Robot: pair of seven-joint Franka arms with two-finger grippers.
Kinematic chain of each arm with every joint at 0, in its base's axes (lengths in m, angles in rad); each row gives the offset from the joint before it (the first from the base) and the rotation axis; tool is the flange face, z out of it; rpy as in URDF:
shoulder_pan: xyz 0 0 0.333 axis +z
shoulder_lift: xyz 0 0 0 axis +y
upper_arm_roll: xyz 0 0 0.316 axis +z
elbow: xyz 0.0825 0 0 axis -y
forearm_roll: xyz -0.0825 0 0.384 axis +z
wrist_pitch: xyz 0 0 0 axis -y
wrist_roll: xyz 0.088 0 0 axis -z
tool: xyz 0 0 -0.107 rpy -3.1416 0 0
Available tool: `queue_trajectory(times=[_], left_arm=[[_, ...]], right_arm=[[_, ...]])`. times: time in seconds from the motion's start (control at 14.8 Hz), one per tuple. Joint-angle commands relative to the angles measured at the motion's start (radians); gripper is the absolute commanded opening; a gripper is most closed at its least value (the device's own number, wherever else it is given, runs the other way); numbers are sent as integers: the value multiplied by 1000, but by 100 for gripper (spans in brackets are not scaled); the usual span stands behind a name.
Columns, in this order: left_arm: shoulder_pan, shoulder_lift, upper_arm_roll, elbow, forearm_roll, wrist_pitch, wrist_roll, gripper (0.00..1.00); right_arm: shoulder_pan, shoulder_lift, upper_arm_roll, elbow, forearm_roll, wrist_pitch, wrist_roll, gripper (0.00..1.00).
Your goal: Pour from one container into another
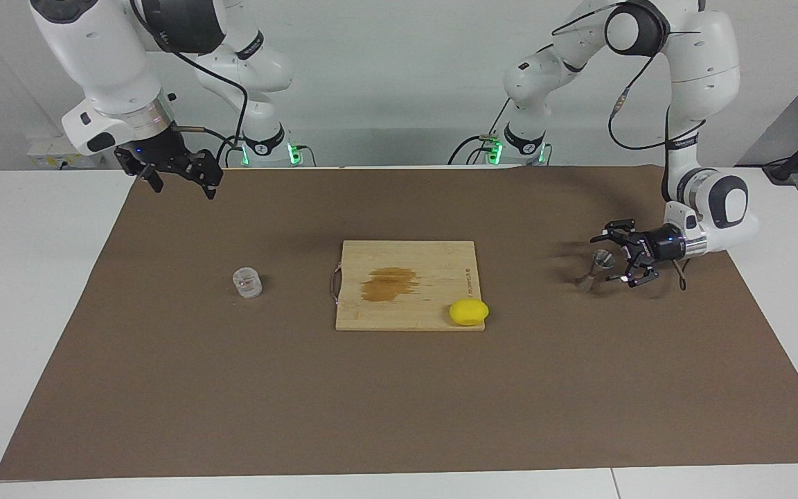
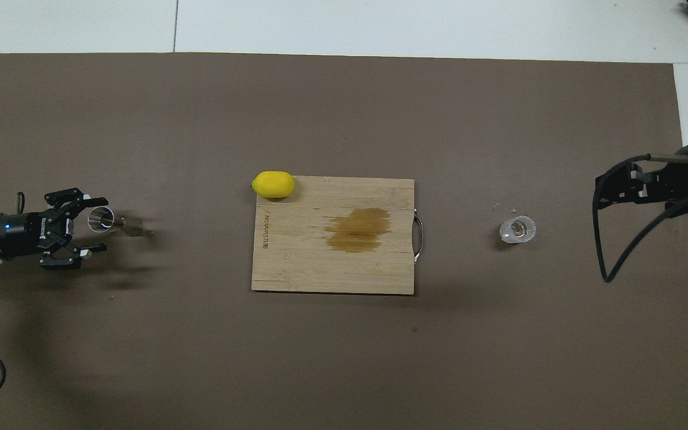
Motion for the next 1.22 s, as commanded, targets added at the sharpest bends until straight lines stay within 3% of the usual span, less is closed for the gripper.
queue_trajectory(times=[0.0,1.15], left_arm=[[22,13,-6,-7,-35,-42,30,100],[20,10,-6,-15,-48,-89,93,98]], right_arm=[[-17,-23,5,-29,23,13,-26,100],[-15,-24,5,-32,23,22,-7,100]])
